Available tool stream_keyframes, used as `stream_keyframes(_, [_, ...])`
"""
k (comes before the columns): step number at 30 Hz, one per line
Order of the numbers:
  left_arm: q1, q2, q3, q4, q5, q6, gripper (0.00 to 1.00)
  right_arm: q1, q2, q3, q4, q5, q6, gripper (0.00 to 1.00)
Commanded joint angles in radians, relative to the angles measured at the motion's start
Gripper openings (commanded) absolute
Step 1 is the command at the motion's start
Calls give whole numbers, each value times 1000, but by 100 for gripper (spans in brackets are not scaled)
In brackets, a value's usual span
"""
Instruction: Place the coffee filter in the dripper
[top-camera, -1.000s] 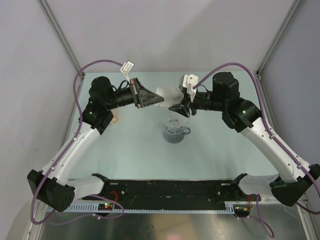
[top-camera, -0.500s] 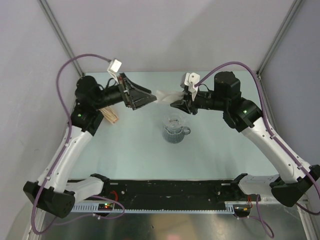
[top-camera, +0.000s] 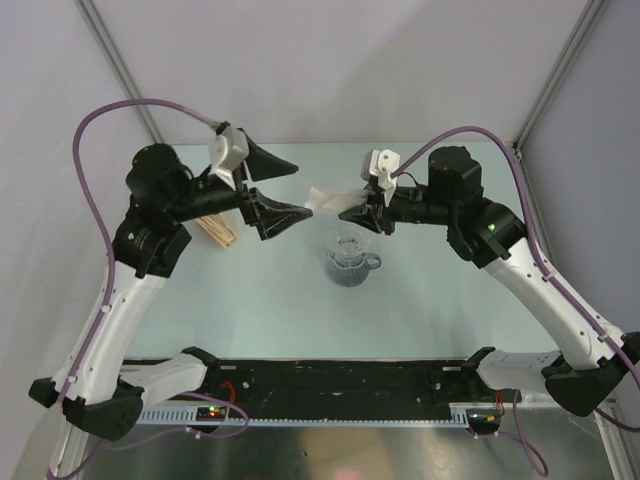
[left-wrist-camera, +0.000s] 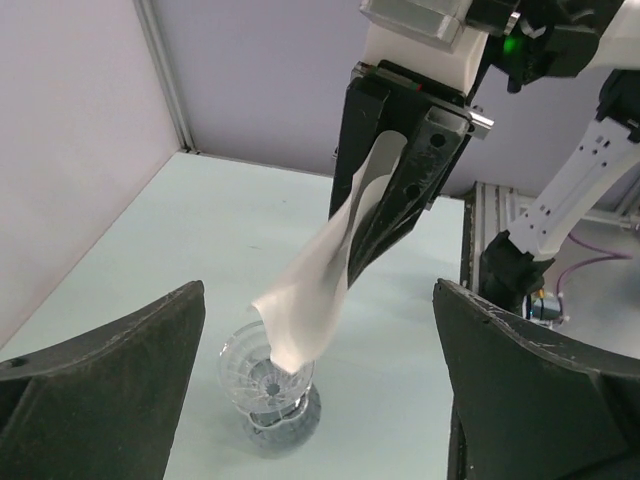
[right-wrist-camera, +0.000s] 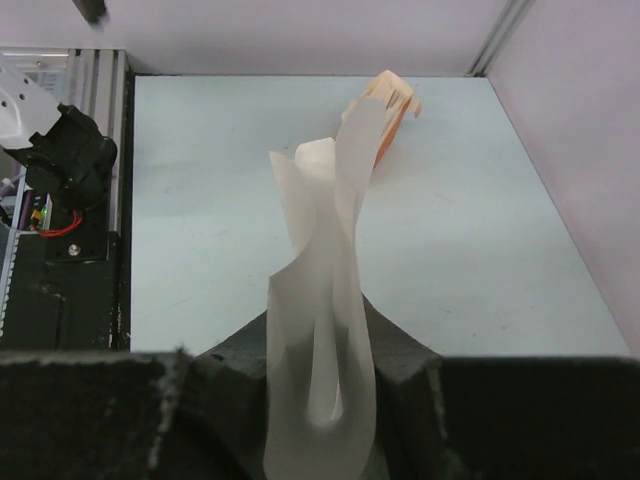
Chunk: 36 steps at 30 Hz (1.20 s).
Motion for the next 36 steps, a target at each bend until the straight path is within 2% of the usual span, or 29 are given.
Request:
stream_keyframes(1, [-70,45,74,-135,-71,190,100,21,-18,-2,6,-15,8,24])
stream_keyframes(8, [-194,73,92,-200,-190,283,99,36,-20,-6,-3,-14,9,23])
stream_keyframes(12, [-242,79,94,-208,-224,303,91,49,-20,-9,-12,-18,8,23])
stream_keyframes(14, [-254,84,97,-208,-224,305,84,52,-23,-12,-14,-16,5,23])
stream_keyframes(19, [-260,95,96,-211,-207,293,59,56,-29,-15,-6,-5,12,23])
stream_keyframes(22, [-261,96,90,-212,-194,289,49,56,-38,-15,-3,-4,19,22])
stream_keyframes(24, [-259,96,87,-214,-187,292,38,57,-47,-15,-12,-9,18,22])
stream_keyframes(27, [-258,91,83,-216,-171,309,16,57,-61,-15,-34,-30,16,22])
stream_keyframes(28, [-257,88,81,-218,-161,316,9,56,-66,-15,-40,-40,19,24])
stream_keyframes(30, [-247,81,76,-218,-135,335,2,52,-78,-15,-61,-62,24,34])
stream_keyframes(33, [-226,68,72,-217,-85,356,0,25,-98,-15,-92,-115,51,52])
stream_keyframes(36, [-216,65,74,-217,-46,358,0,-14,-113,-15,-120,-171,87,61])
